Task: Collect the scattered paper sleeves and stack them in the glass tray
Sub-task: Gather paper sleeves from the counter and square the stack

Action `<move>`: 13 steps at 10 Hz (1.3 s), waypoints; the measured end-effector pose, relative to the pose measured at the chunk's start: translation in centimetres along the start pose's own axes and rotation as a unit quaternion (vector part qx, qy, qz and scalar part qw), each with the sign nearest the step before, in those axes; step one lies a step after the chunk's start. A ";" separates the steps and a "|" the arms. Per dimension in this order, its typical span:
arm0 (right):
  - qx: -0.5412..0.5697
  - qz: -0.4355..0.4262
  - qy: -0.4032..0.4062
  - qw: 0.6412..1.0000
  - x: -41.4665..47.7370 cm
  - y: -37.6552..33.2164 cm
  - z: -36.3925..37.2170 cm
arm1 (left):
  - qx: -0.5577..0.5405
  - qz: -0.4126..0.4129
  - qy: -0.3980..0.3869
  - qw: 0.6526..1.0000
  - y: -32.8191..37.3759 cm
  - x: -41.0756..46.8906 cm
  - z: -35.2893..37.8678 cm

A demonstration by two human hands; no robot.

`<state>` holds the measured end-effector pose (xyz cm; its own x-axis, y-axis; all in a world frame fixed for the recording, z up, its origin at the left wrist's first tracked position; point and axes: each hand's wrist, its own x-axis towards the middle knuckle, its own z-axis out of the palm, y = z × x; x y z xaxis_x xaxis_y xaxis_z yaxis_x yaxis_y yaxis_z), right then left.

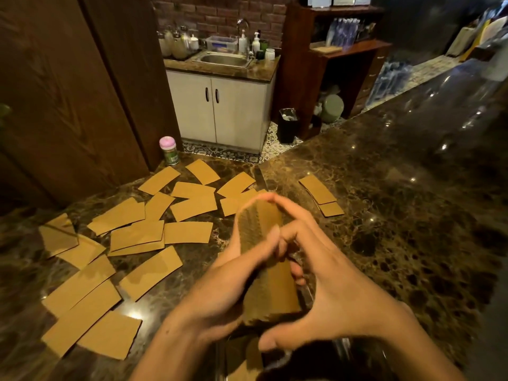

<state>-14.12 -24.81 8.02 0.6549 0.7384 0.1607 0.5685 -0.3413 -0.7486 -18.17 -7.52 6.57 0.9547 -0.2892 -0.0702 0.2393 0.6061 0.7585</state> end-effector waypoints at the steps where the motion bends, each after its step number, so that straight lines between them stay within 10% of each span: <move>1: 0.054 0.021 0.013 0.998 0.2 -0.1 -0.8 | -0.019 -0.008 -0.115 0.993 0.1 -0.4 -0.9; 8: -0.132 -0.087 -0.025 0.987 -0.5 -3.1 0.2 | -0.121 0.036 -0.101 0.987 -1.8 -1.5 -1.4; 10: 0.174 0.094 -0.065 0.978 2.2 0.6 2.1 | -0.137 -0.030 -0.116 0.983 -2.1 -4.7 -3.2; 11: 0.225 0.130 -0.126 0.957 0.5 1.4 2.8 | 0.097 -0.001 0.143 0.985 -2.0 -7.5 -4.5; 12: 0.132 0.234 -0.244 0.932 -2.1 0.8 3.7 | 0.294 0.025 0.299 0.908 -2.9 -10.7 -6.3; 13: -0.115 0.244 -0.340 0.901 -2.8 1.0 5.3 | 0.362 -0.043 0.285 0.886 -4.7 -12.3 -7.1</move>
<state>-18.07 -24.12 3.42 0.4420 0.6268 -0.6417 0.4344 -0.7754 -0.4582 -29.75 -1.54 -0.70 0.9218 0.2361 -0.3076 0.3369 -0.0952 0.9367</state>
